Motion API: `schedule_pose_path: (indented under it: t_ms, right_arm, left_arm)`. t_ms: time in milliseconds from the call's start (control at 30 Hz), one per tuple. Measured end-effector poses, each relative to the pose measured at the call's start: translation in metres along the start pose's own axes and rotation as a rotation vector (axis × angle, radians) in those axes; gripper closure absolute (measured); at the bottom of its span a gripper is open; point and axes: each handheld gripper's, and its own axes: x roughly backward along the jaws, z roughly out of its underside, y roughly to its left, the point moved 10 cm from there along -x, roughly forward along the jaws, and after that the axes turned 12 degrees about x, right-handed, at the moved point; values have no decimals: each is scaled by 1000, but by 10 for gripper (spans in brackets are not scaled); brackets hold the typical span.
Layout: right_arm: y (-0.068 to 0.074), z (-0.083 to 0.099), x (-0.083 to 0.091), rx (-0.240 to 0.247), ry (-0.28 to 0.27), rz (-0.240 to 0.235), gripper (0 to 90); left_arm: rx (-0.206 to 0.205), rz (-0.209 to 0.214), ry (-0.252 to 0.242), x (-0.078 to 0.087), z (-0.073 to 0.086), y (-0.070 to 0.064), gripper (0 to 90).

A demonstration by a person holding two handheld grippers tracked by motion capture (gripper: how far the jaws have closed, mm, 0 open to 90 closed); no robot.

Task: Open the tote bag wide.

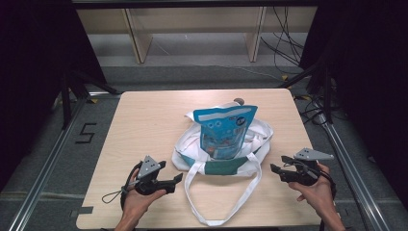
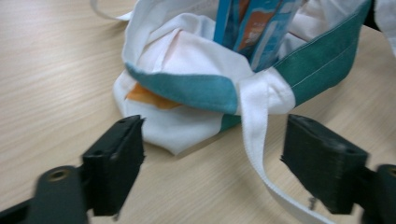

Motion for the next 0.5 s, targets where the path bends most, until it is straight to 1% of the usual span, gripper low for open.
schedule_pose_path:
  t_ms: [33, 67, 100, 133, 167, 200, 233, 267, 300, 333, 400, 433, 467, 500]
  right_arm:
    - [1, 2, 0, -5, 3, 3, 395]
    - [3, 6, 0, -16, 16, 7, 383]
    - [3, 6, 0, -16, 16, 7, 383]
    - [3, 8, 1, -11, 22, 17, 374]
    - [5, 11, 3, -11, 23, 20, 371]
    - [8, 13, 5, -12, 17, 21, 361]
    - [9, 13, 6, -12, 11, 20, 354]
    - [12, 16, 8, -16, 21, 14, 350]
    - [12, 16, 8, -16, 21, 14, 350]
    - [19, 19, 9, -54, 16, 8, 348]
    - [24, 23, 13, -48, 20, -3, 347]
    - [24, 24, 12, -38, 8, -3, 347]
    - [29, 26, 14, -58, 17, -11, 347]
    - [31, 29, 15, -48, 26, -9, 346]
  left_arm:
    - [0, 0, 0, 0, 0, 0, 170]
    - [10, -2, -8, 3, 4, 2, 170]
    - [10, -2, -8, 3, 4, 2, 168]
    - [1, -6, -7, 5, 7, 2, 168]
    - [-2, 1, -9, 6, 8, 1, 164]
    - [-8, 11, -10, 7, 10, 0, 162]
    - [-13, 11, -8, 9, 12, 0, 159]
    - [-29, 23, -7, 13, 14, -3, 158]
    - [-29, 23, -7, 13, 14, -3, 158]
    - [-28, 22, -6, 17, 17, -5, 158]
    - [-33, 30, -1, 19, 20, -6, 158]
    - [-31, 38, 3, 20, 22, -8, 158]
    - [-25, 42, 0, 19, 24, -10, 158]
    - [-34, 36, 8, 20, 26, -10, 158]
